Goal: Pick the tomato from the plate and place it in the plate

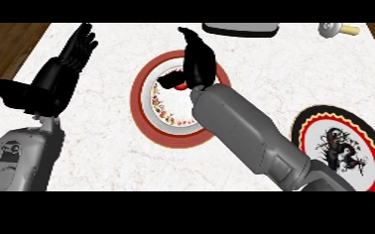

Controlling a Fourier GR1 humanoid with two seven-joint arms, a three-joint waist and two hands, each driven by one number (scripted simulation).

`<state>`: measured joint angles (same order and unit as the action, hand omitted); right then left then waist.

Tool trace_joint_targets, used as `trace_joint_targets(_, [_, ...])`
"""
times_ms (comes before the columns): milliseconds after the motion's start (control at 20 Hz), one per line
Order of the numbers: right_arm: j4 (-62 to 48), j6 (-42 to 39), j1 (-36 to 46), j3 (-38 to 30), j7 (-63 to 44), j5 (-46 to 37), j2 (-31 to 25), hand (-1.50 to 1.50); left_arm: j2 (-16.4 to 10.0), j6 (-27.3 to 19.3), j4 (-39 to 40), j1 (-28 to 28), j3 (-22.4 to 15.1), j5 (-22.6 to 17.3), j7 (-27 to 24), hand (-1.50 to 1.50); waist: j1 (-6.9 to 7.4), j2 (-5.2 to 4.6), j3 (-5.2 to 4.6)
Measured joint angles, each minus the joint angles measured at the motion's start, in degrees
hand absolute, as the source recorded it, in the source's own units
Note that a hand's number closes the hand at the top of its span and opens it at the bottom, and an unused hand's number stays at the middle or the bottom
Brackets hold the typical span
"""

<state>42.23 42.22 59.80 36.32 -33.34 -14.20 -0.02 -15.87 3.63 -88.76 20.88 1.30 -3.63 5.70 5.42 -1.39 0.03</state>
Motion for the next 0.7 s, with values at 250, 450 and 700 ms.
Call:
trace_joint_targets(250, [1.85, 7.07, -0.56, -1.11, 6.50, 6.20, -0.06, -1.50, -0.39, 0.33, -0.76, -0.71, 0.58, -0.39, 0.83, 0.00, -0.49, 0.27, 0.01])
trace_joint_targets(450, [4.64, 10.64, -2.66, -2.04, 11.26, 10.97, -0.09, -1.50, -0.62, 0.16, -0.74, -1.54, 1.41, -0.26, 0.80, 0.00, -1.98, 0.65, 0.01])
trace_joint_targets(700, [8.47, 11.56, -7.39, -6.25, 17.29, 14.22, -0.74, -1.50, -0.81, -0.22, -1.03, -2.35, 2.68, -0.15, 1.13, 0.00, -4.04, 1.10, 0.00])
